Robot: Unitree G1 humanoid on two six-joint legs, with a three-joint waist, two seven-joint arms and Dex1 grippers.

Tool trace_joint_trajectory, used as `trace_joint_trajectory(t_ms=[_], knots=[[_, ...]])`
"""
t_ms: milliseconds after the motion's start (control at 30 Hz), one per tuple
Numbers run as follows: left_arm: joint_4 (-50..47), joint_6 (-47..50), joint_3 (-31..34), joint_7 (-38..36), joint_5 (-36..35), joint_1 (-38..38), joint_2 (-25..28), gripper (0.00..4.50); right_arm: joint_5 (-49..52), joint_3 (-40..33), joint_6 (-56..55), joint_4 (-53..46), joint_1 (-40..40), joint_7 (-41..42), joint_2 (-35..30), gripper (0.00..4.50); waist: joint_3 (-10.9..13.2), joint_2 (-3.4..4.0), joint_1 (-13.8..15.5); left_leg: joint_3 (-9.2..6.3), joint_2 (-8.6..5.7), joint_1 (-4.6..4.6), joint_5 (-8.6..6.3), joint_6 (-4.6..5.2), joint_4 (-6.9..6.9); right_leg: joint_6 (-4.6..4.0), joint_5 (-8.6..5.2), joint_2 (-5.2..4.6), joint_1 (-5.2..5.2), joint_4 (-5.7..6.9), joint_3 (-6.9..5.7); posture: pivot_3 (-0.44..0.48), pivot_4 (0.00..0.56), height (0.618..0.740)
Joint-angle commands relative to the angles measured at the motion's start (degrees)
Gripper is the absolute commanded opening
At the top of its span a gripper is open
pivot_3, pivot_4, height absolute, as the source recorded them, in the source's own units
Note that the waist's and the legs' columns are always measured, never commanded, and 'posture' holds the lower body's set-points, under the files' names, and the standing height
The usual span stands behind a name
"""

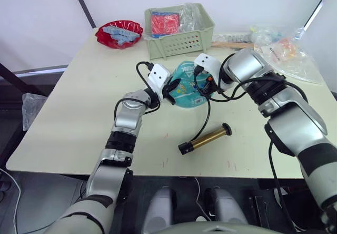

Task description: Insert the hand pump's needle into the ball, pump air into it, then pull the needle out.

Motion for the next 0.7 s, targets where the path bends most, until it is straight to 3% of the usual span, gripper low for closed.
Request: trace_joint_trajectory(t_ms=[33, 700], knots=[[-0.4, 0.5, -2.8, -1.2, 0.4, 1.8, -1.4, 0.02, -2.8, 1.6, -4.1, 0.9, -2.9, 1.8, 1.6, 0.34, 0.0, 0.0, -0.1, 0.01, 0.0, 0.0, 0.0, 0.0, 0.0, 0.0, 0.0, 0.0, 0.0, 0.0, 0.01, 0.0, 0.15, 0.738], [0.5, -0.1, -2.4, -0.6, 0.6, 1.8, -1.3, 0.02, -17.7, 7.1, -23.3, 5.0, -4.9, 10.9, 3.4, 0.34, 0.0, 0.01, -0.6, -0.03, -0.02, 0.02, 0.01, -0.02, 0.11, 0.0, 0.0, 0.0, 0.0, 0.14, 0.01, 0.0, 0.15, 0.738]])
